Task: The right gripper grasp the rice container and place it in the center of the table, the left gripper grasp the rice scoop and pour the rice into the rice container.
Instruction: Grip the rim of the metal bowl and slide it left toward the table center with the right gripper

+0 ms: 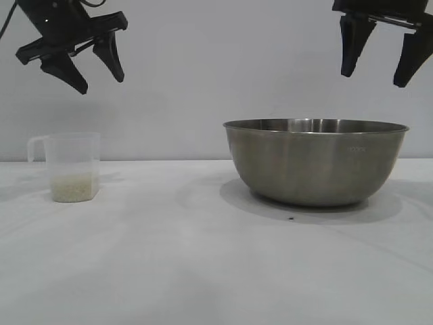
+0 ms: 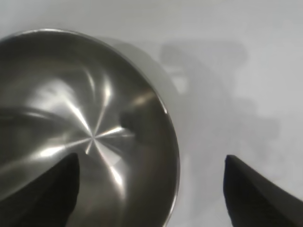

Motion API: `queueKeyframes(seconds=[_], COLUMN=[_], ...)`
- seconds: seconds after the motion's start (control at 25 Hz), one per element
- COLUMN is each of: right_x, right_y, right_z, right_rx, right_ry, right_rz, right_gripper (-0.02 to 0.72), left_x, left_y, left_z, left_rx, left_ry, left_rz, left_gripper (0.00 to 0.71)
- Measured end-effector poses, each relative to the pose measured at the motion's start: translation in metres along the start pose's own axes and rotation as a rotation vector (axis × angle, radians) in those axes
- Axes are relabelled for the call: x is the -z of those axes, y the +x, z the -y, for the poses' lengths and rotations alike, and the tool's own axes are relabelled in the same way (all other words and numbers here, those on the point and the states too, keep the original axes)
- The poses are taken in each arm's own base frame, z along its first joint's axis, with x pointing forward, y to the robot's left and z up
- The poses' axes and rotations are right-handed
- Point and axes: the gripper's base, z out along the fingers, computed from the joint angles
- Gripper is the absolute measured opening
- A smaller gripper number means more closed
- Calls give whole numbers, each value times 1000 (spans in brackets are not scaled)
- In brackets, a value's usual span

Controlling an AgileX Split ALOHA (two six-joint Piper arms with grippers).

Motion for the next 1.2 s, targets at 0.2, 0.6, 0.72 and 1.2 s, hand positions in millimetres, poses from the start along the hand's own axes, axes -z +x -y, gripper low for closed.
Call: queueKeyframes(seconds=[0.2, 0.6, 0.72, 1.2], right_x=[-24, -56, -61, -68], right_y=[-1, 0, 1, 0], right_z=[5, 12, 15, 11], right_rx=[-11, -25, -21, -30], right_ry=[-4, -3, 12, -49], right_rz=[-52, -118, -129, -134], right_gripper=[567, 411, 281, 0], left_x=[0, 0, 0, 0], left_y=[0, 0, 0, 0], left_z=[0, 0, 0, 0], left_rx=[0, 0, 0, 0], left_ry=[0, 0, 0, 0], left_rz=[0, 1, 1, 1], left_gripper=[465, 465, 465, 465])
